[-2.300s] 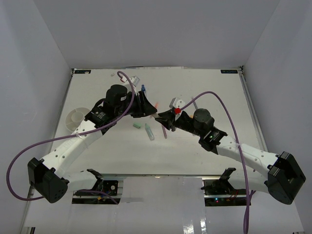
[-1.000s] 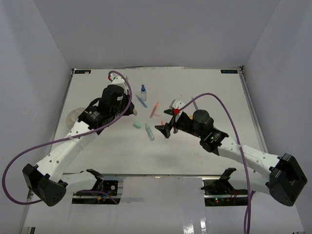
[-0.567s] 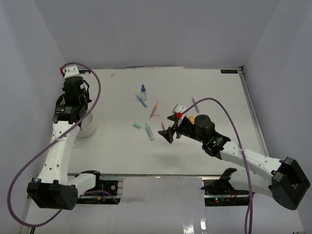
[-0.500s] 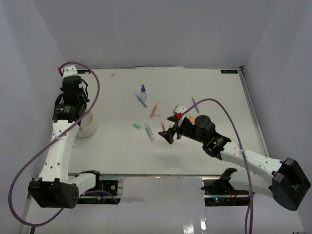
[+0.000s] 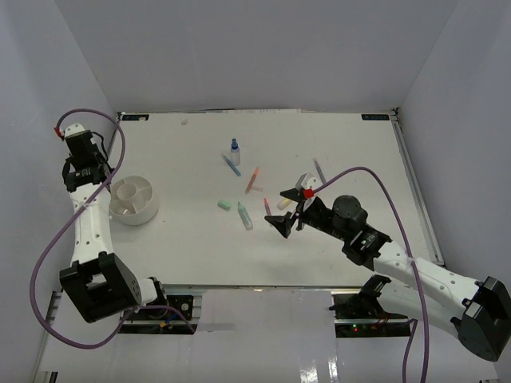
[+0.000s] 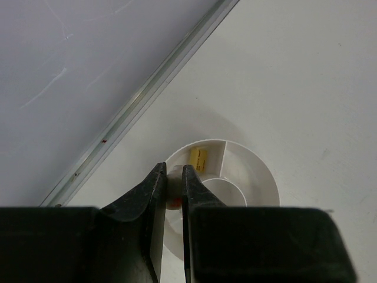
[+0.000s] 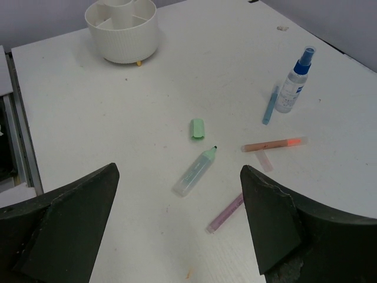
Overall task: Sort the stationery into containers
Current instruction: Place the stationery in the storage box.
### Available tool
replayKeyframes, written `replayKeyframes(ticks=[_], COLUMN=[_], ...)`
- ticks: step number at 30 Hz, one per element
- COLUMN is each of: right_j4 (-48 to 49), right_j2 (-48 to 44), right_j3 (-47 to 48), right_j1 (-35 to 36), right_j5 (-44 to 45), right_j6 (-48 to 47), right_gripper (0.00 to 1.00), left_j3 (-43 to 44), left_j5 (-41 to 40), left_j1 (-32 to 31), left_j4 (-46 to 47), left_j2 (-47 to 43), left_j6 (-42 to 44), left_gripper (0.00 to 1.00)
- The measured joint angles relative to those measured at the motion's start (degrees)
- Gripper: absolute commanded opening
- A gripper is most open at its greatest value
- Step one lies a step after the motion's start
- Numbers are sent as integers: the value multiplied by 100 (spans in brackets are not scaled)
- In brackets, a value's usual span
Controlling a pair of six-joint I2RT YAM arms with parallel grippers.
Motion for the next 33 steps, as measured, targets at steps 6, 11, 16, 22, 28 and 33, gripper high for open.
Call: replayKeyframes(ticks=[6, 11, 16, 22, 28, 33], right_j4=[11, 13, 13, 15, 15, 17], right_j2=[-166, -168, -168, -155, -142, -92], right_j3=[-81, -83, -83, -83, -83, -83], right_j1=[0, 0, 0, 0, 0, 0], right_j5=[35, 105, 142, 160, 186, 188], right_j6=[13, 15, 13, 13, 13, 13], right_gripper=[90, 90, 90, 90, 90, 90], left_j3=[-511, -684, -693, -704, -780, -828], left_j5=[315, 527, 640, 662, 684, 706], left_j1=[289, 334, 369, 400, 407, 417], left_j4=[227, 334, 444, 540, 610, 643], left_j2=[90, 282, 466, 654, 752, 750], left_j6=[-42, -74, -103, -136, -192, -275], left_gripper=[0, 0, 0, 14, 36, 52])
